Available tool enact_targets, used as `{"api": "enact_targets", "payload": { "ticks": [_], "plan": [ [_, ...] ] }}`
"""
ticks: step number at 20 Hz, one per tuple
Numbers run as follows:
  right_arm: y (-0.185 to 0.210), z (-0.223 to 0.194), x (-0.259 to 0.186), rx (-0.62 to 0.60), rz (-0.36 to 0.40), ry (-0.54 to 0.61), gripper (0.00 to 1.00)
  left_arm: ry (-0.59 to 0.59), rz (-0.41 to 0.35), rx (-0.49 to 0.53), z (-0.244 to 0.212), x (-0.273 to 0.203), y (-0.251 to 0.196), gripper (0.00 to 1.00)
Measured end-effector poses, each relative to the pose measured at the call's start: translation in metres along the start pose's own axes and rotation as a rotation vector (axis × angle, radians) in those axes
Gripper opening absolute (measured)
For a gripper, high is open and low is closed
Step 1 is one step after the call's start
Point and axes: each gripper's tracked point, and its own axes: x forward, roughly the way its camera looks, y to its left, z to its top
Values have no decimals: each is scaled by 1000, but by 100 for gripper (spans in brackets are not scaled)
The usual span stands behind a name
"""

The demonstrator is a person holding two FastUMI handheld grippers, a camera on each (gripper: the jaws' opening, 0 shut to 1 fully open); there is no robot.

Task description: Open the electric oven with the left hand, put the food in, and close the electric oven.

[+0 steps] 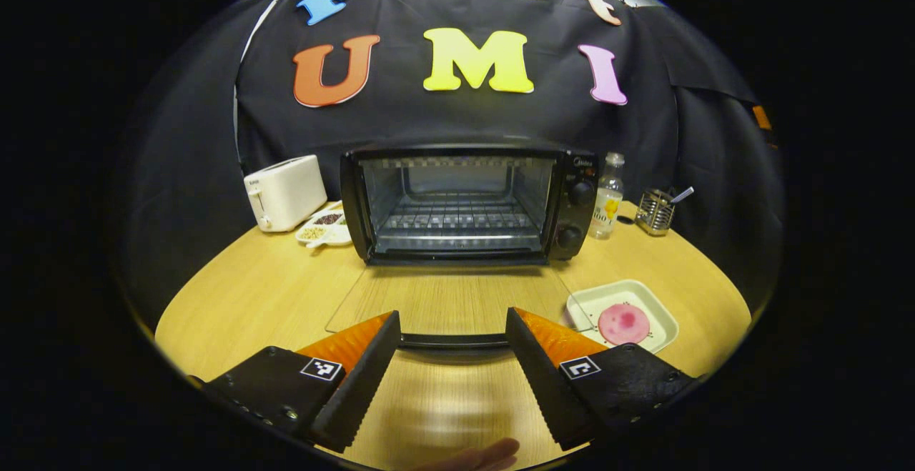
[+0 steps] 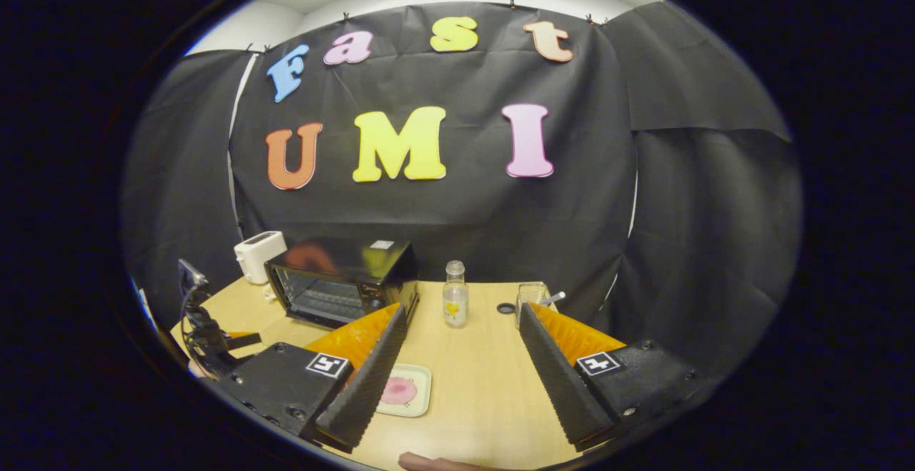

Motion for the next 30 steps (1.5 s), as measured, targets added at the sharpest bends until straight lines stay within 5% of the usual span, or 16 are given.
{"api": "enact_targets", "payload": {
  "ticks": [9,15,19,25,30],
  "plan": [
    [25,-72,64,33,99,282,96,-255,7,45,112,-52,11,94],
    [35,-142,109,71,134,539,99,-338,93,38,153,-86,23,94],
    [41,-192,131,134,165,701,86,-377,98,-58,170,-115,22,95],
    [42,-245,146,183,154,841,72,-426,98,-23,190,-150,21,95],
    [53,-260,157,199,213,817,41,-390,-36,-79,184,-152,-7,95]
  ]
}}
